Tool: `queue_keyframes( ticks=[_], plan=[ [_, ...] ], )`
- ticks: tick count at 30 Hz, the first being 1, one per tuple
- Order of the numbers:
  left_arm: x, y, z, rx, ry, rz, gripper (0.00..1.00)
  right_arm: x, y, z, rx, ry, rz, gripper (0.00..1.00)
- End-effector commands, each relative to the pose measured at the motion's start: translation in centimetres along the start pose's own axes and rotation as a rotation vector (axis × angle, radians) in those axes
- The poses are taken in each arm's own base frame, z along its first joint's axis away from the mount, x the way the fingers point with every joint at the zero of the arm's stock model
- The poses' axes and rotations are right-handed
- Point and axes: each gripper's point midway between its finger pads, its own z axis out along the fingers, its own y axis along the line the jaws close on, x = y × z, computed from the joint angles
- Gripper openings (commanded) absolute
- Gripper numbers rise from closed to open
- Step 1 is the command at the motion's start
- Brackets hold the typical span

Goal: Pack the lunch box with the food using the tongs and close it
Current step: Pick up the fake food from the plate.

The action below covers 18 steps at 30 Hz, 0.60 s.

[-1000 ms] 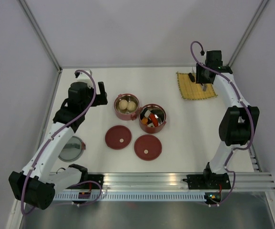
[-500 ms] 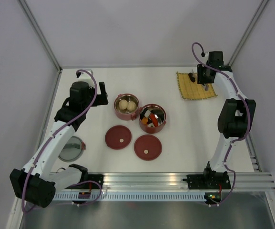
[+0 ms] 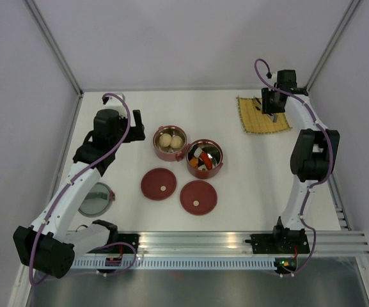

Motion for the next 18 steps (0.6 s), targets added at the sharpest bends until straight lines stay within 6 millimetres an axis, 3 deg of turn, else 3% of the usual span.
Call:
queue_keyframes(
  ticks=[1,4,7,11,18],
  plan=[
    [-1.0,-0.1,0.0,0.007,-0.025,0.019,1.00,-2.0,0.0,-0.5,-0.006,-0.049,-0.026,0.50],
    [-1.0,-0.1,0.0,0.008,-0.026,0.019,1.00,-1.5,0.0,0.0,-0.006,-0.033,-0.025,0.49],
    [-1.0,0.0,0.1,0.004,-0.024,0.021,1.00,-1.1,-0.1,0.3,-0.004,-0.020,-0.025,0.41],
    [-1.0,0.0,0.0,0.004,-0.025,0.022,1.00,-1.2,-0.1,0.3,-0.001,-0.020,-0.029,0.21],
    [-1.0,0.0,0.1,0.004,-0.025,0.022,1.00,-2.5,0.4,-2.3,-0.020,-0.055,-0.002,0.10]
  ],
)
